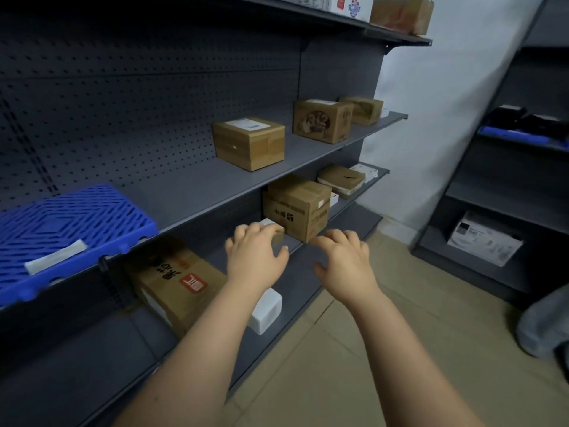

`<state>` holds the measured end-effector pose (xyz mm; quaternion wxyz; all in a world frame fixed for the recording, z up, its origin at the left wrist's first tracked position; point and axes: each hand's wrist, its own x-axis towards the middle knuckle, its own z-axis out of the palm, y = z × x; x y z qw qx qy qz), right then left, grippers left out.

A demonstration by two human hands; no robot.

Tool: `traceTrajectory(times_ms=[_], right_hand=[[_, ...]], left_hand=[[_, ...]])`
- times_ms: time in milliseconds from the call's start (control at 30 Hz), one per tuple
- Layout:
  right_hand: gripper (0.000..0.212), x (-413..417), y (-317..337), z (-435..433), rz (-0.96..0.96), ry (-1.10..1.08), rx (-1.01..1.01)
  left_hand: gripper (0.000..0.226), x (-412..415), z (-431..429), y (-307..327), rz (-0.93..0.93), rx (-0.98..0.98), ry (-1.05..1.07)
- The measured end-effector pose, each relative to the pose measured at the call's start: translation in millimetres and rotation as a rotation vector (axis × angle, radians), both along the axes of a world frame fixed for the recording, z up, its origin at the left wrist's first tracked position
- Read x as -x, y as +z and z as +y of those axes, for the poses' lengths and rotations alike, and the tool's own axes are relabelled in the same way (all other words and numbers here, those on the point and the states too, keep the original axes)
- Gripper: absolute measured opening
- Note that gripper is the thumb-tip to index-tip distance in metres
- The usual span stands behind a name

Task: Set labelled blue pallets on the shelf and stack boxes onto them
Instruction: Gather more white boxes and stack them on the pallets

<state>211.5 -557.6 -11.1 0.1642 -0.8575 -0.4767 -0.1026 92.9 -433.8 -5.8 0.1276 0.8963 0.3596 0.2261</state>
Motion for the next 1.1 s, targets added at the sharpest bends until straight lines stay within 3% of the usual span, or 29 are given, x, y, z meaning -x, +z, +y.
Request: traceTrajectory(times_ms=[333, 667, 1100], right_hand=[[0.046, -224.1, 80.4, 28.8, -0.073, 0.072, -0.128], [0.044, -383.9, 42.4, 41.4, -0.024, -0.02, -0.072], [0.043, -637.4, 74.1, 138.0, -0.095, -0.121, -0.102]], left_hand=[[0.041, -217.6, 13.5, 98.0, -0.119, -0.102, 0.042], [0.042, -387.7, 37.4, 50.2, -0.015, -0.05, -0.035], [0.041, -649.6, 154.3, 83.2, -0.144, -0.058, -0.135]])
